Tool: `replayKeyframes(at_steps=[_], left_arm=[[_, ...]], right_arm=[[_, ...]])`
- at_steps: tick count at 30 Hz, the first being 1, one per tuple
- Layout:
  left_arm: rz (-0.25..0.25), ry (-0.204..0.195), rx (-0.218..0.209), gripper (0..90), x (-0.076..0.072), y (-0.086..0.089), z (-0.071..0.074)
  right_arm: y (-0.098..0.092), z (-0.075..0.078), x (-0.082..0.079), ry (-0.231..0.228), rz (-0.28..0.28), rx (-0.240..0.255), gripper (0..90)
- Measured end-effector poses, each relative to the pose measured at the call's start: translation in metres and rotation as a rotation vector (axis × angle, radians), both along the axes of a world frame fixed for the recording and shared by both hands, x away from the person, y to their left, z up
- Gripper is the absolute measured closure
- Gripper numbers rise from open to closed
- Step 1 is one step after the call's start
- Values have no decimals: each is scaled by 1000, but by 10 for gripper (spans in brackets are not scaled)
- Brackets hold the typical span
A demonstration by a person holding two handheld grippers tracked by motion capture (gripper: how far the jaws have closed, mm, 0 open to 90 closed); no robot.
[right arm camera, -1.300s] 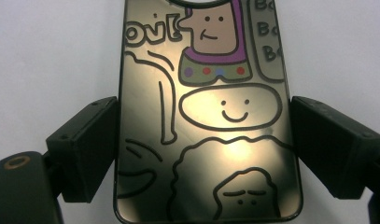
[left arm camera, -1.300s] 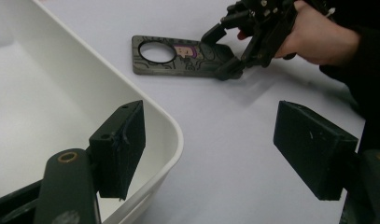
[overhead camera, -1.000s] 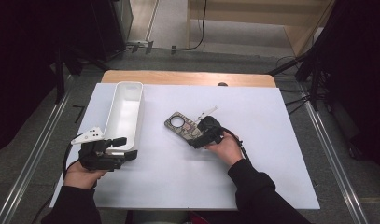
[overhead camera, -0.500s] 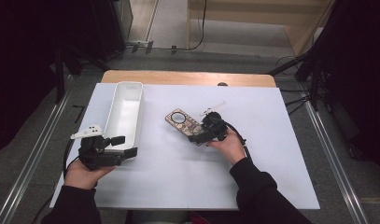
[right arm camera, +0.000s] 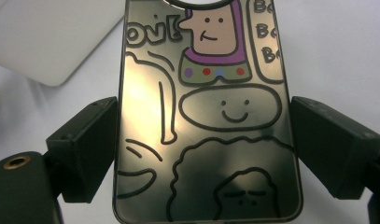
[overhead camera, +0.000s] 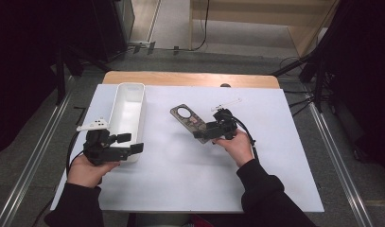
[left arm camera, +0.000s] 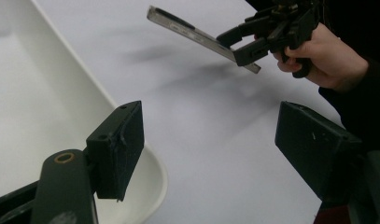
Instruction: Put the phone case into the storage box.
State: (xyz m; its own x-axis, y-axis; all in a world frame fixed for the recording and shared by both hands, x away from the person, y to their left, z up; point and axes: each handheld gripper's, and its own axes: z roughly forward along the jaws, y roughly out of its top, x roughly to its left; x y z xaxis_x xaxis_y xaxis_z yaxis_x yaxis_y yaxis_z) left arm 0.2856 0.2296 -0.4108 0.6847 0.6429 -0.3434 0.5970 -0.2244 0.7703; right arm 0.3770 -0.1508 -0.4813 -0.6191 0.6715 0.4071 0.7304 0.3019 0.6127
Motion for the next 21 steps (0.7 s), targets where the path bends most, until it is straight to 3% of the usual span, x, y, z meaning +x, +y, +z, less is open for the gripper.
replayKeyframes(at_steps=[2, 6, 21], left_arm=[[-17, -14, -18, 283, 2, -4, 4], [-21, 47, 7, 258, 12, -16, 10], [-30, 62, 0, 260, 30, -47, 16]], right_arm=[[-1, 1, -1, -2, -4, 3, 108], [-11, 7, -4, 5, -27, 25, 108], [-34, 13, -23, -1, -99, 54, 108]])
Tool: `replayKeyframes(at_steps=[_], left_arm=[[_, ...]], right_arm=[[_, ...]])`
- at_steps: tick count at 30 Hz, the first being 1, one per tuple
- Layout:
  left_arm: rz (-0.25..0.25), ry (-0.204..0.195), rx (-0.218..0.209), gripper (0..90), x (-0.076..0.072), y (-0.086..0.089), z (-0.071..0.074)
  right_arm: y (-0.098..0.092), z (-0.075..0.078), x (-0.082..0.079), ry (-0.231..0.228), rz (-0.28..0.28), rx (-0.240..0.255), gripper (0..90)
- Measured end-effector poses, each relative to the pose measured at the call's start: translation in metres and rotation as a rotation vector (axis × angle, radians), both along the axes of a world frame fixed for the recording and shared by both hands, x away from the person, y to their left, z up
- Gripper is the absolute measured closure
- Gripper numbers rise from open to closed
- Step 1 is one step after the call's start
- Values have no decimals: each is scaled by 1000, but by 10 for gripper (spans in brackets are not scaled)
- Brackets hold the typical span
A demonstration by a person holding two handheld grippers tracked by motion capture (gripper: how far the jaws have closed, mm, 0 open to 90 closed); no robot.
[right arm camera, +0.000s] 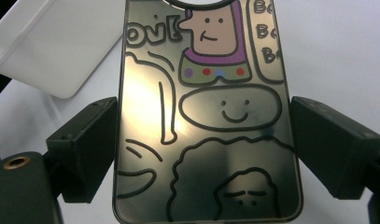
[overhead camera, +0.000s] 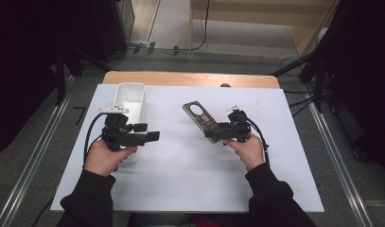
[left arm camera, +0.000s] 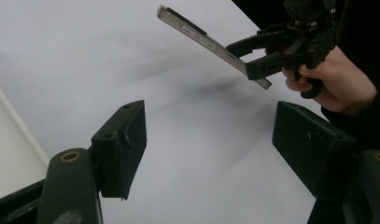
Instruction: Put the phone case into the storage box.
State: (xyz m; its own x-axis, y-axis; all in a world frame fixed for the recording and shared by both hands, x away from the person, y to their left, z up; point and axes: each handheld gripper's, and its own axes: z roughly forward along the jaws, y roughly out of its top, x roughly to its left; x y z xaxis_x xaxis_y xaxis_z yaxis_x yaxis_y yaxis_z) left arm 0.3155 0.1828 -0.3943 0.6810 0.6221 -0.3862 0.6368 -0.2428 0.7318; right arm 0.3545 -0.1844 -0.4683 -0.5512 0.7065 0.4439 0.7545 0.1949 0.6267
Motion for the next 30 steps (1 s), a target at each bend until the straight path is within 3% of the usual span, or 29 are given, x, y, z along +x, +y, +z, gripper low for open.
replayKeyframes(at_steps=[16, 22, 30], left_arm=[[8, -6, -5, 259, 15, -27, 1], [14, -16, 18, 259, 21, -35, -5], [5, 13, -10, 260, 28, -43, -10]], right_arm=[[-3, 2, -20, -36, -30, 5, 108], [-4, -1, -25, -35, -46, 5, 108], [-4, -6, -32, -37, -68, -12, 108]])
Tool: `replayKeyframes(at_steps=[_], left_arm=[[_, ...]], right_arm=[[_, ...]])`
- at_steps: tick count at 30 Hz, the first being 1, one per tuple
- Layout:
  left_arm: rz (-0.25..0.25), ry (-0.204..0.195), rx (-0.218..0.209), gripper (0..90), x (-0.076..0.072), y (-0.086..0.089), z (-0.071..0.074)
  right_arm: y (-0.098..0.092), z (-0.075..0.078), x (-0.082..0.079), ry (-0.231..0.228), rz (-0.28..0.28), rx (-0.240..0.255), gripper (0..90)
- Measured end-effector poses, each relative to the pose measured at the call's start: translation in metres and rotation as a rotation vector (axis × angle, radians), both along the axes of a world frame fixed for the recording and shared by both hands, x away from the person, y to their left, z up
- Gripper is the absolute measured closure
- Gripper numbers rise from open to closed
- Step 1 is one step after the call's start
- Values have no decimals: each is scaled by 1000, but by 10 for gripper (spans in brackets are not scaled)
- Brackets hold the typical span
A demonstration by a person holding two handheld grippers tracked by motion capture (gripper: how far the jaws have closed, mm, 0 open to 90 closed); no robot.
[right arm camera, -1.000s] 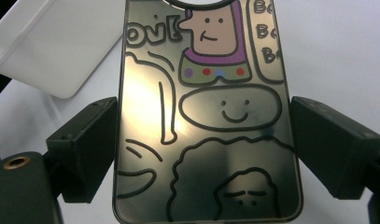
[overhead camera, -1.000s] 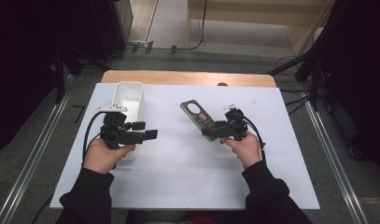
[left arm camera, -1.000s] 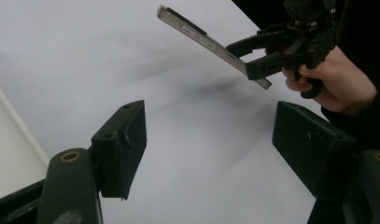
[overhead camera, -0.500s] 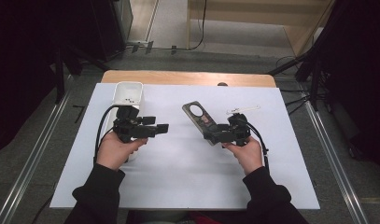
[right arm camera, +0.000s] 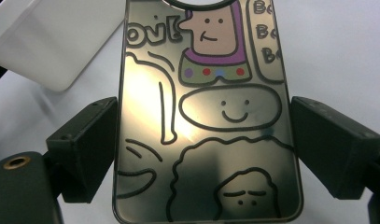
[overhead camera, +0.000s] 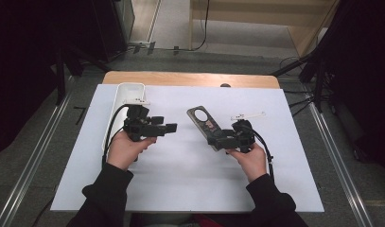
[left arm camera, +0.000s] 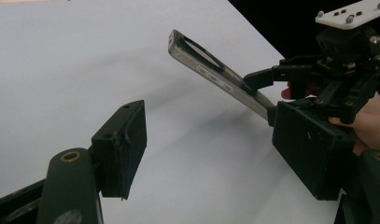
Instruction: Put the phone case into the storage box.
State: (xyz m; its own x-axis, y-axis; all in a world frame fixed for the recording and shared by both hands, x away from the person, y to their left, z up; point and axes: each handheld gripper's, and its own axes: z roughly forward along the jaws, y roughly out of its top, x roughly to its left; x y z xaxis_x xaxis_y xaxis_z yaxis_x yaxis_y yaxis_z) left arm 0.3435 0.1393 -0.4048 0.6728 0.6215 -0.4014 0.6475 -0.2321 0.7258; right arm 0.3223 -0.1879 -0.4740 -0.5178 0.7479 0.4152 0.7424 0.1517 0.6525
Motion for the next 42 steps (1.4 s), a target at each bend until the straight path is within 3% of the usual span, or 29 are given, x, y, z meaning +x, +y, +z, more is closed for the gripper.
replayKeyframes(at_steps=[17, 24, 31, 42], left_arm=[[-4, 19, 12, 262, 7, -21, -13], [10, 3, 22, 263, 5, -30, -20], [11, 19, 13, 263, 7, -37, -24], [22, 59, 3, 289, 13, -45, -25]], right_arm=[[-2, -5, -10, -6, -35, -2, 108], [2, -10, -10, 3, -55, 15, 107], [4, -11, -12, -20, -99, 28, 107], [7, -12, -14, -20, -104, 45, 107]])
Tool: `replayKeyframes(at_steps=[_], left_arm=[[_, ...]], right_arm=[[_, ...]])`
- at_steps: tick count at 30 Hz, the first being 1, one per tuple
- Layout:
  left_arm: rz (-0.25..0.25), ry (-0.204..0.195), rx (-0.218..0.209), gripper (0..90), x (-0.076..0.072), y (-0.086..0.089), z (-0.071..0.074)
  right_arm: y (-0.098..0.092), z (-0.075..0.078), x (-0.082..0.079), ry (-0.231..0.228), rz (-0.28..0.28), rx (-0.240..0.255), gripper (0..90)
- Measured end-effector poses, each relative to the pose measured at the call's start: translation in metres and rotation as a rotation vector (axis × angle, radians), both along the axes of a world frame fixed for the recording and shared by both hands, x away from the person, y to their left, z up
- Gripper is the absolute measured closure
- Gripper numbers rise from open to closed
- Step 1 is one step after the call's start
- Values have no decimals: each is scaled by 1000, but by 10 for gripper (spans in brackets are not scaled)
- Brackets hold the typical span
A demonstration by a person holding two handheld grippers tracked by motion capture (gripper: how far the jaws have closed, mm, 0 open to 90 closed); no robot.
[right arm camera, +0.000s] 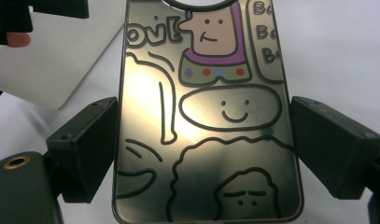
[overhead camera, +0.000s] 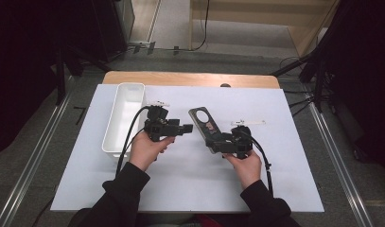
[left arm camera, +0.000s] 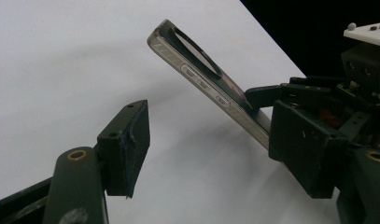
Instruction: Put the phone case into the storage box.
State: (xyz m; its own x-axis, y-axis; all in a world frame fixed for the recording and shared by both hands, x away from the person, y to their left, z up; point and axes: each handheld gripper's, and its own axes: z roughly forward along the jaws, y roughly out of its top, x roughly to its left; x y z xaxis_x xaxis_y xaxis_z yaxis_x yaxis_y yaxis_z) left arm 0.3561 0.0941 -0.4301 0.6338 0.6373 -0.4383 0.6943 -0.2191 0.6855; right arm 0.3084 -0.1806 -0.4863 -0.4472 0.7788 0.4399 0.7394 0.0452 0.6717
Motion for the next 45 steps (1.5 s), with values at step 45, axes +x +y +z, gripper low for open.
replayKeyframes(at_steps=[45], left_arm=[[47, 150, 1, 344, 30, -34, -1]], right_arm=[[13, -1, -2, -22, -61, 106, 108]])
